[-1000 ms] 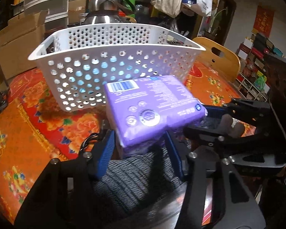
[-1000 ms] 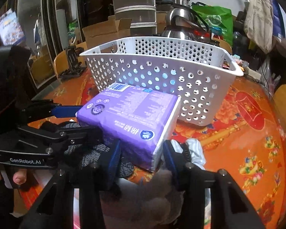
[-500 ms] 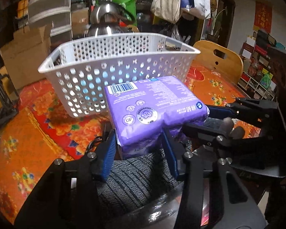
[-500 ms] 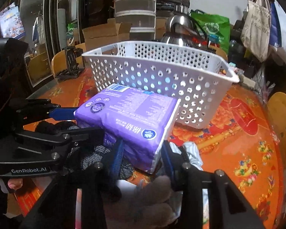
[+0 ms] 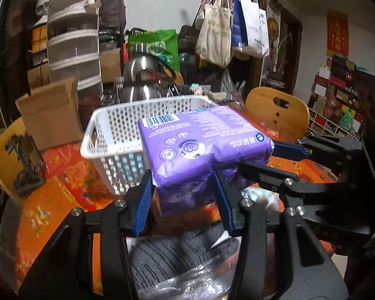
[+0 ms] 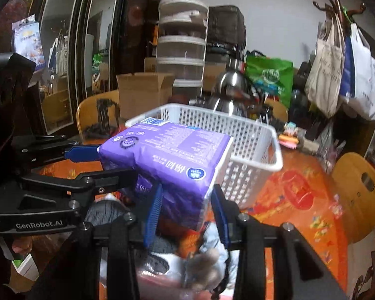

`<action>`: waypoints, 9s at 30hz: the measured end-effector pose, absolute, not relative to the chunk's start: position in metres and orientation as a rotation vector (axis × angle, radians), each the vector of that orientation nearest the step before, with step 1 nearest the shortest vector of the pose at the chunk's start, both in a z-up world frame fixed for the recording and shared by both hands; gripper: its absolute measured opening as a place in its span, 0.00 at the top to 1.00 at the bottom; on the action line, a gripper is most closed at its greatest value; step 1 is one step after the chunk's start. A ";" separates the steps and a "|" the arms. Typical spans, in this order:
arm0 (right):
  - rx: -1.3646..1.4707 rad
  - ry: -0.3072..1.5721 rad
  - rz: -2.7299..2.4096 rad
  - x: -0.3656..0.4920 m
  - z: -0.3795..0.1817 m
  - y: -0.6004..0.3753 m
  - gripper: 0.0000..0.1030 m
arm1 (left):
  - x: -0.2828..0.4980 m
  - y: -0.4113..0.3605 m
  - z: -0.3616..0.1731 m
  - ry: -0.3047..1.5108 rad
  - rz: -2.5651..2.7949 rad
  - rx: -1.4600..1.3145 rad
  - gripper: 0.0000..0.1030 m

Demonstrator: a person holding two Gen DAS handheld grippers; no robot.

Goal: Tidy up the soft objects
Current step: 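Carry the purple pack with the left gripper and release it into the basket, then grasp the black cable with the left gripper while the right grasps the white plush toy, then drop the cable from the left gripper into the basket while the right drops the plush toy in, then move both grippers down to the grey knit glove on the table, then close the left gripper on the glove cuff while the right grips its fingertips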

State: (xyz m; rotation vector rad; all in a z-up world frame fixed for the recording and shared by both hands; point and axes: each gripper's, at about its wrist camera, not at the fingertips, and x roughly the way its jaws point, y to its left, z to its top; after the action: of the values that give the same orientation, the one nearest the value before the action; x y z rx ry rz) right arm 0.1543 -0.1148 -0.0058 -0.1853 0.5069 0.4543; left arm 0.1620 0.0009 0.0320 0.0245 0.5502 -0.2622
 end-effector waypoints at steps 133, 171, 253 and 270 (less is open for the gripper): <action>0.031 0.693 0.405 0.163 -0.087 -0.220 0.91 | 0.219 0.058 -0.088 0.756 -0.104 -0.009 0.65; 0.012 0.474 0.373 0.224 0.064 -0.203 0.91 | 0.266 0.072 0.075 0.602 -0.102 -0.030 0.65; -0.033 0.812 0.492 0.169 -0.106 -0.105 0.31 | 0.144 0.082 -0.107 0.847 -0.088 -0.091 0.26; -0.027 0.858 0.559 0.181 -0.117 -0.089 0.83 | 0.146 0.073 -0.110 0.821 -0.119 -0.068 0.58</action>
State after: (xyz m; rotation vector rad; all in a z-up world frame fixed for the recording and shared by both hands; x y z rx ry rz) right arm 0.1806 -0.0891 -0.1167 -0.0271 0.8582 0.5586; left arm 0.1462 0.0732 -0.1097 -0.0683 0.8214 -0.1189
